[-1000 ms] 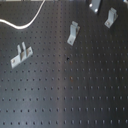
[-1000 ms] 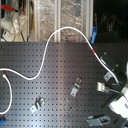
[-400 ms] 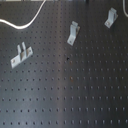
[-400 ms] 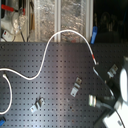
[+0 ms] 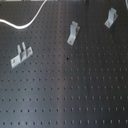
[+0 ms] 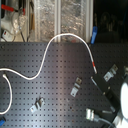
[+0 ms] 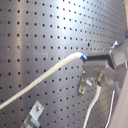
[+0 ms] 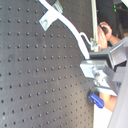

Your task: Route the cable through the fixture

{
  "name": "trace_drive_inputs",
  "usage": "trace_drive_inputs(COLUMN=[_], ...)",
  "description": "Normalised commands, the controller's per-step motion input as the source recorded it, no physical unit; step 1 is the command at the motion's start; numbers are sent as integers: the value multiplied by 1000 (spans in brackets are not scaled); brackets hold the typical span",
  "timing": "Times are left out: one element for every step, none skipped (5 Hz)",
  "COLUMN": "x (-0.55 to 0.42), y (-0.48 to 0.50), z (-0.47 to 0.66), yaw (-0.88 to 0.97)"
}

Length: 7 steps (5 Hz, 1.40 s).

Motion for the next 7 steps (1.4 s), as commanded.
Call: trace_drive_inputs(x=[-89,-237,-26,-27,-21,12,102], y=[101,-259,-487,-495,-452,-404,-368], z=[-2,97,176,161,138,142,164], yaw=[-211,-454,-566,-569,-566,-551,-508])
